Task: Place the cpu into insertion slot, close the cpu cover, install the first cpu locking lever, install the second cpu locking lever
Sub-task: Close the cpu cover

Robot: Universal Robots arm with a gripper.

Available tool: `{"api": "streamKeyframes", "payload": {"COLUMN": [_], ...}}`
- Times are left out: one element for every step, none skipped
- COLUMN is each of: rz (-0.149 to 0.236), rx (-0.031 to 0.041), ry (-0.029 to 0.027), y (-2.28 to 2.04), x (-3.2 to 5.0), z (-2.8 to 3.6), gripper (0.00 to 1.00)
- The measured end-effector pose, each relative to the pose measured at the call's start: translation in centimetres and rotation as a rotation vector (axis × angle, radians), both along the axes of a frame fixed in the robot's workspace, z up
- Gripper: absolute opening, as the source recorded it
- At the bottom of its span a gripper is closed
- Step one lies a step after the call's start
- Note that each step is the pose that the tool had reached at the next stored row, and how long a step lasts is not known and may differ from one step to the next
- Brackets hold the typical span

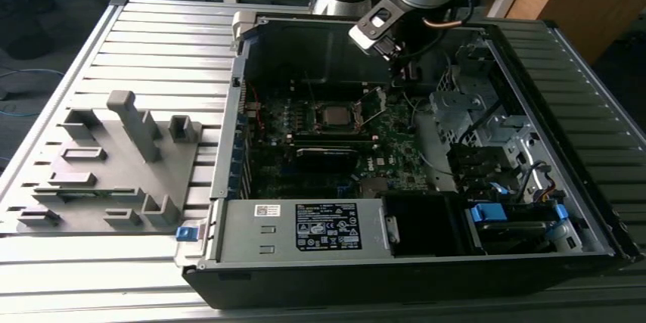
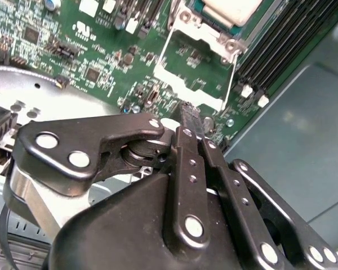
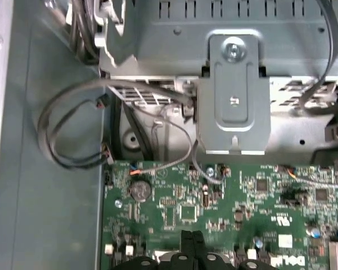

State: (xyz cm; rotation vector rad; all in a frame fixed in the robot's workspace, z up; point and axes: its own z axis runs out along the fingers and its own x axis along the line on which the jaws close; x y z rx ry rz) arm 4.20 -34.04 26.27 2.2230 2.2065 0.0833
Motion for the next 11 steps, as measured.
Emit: {"api": "streamKeyframes", "payload": {"rz": [0.0,0.0,0.0,0.0,0.0,0.0,0.0,0.0,0.0,0.0,0.0], "rx": [0.0,0.0,-0.0001,-0.0001,0.0,-0.0001,-0.0001,0.0,0.0,0.0,-0.0001], "ry": [0.0001,0.0001,0.0001,0.0001,0.0001,0.0001,0.0013,0.0054,0.0078,0.0079,0.0081], "y": [0.0,0.0,0.01,0.0,0.0,0.0,0.0,0.0,0.0,0.0,0.0], "x": [0.2,0.35,0.37,0.37,0.37,0.38,0.39,0.4,0.39,0.39,0.39], "z": [0.0,0.0,0.0,0.0,0.0,0.0,0.0,0.0,0.0,0.0,0.0], "gripper": [0.11,0.11,0.11,0.11,0.11,0.11,0.11,0.11,0.11,0.11,0.11]}}
